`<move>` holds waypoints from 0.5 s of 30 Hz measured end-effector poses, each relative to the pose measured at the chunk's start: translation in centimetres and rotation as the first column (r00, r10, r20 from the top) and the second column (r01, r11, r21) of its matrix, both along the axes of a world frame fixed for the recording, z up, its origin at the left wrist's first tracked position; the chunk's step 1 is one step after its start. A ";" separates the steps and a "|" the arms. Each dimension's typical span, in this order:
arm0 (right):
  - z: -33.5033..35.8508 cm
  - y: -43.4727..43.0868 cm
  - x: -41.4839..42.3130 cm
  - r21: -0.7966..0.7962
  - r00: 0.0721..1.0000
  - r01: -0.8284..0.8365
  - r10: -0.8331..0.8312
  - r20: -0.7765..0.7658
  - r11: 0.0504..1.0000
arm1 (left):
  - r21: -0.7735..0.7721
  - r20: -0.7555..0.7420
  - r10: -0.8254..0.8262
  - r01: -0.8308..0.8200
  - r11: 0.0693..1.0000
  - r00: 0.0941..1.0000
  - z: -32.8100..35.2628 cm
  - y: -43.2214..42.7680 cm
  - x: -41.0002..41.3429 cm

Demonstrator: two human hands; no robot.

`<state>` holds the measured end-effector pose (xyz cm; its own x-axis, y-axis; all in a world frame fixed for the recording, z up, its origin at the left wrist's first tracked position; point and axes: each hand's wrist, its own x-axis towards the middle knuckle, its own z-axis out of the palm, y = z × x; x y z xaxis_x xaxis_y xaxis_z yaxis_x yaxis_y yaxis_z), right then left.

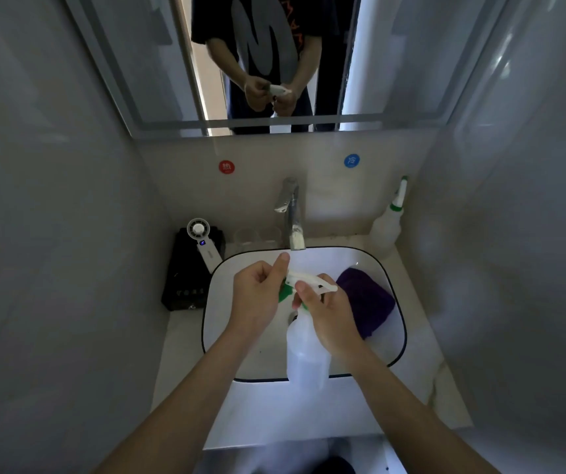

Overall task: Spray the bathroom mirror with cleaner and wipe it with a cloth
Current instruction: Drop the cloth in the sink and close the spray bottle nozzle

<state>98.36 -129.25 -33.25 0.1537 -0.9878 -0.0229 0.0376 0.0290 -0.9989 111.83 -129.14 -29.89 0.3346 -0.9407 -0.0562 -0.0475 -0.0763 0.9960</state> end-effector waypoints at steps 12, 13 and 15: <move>-0.4 -0.1 0.8 -0.052 0.998 0.049 -0.051 -0.038 0.997 | 0.038 -0.156 -0.179 0.187 0.982 0.971 0.2 1.3 2.3; -0.4 -0.1 0.8 -0.057 0.998 0.052 -0.055 -0.038 0.997 | 0.039 -0.155 -0.183 0.191 0.981 0.971 0.2 1.3 2.2; -0.5 -0.2 0.5 -0.069 0.997 0.057 -0.061 -0.054 0.996 | 0.038 -0.150 -0.178 0.186 0.982 0.973 0.3 1.2 1.9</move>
<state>98.90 -129.44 -33.76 0.0957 -0.9947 0.0373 -0.0190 -0.0393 -0.9990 113.75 -127.98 -29.59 0.1428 -0.9796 -0.1414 0.0795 -0.1310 0.9882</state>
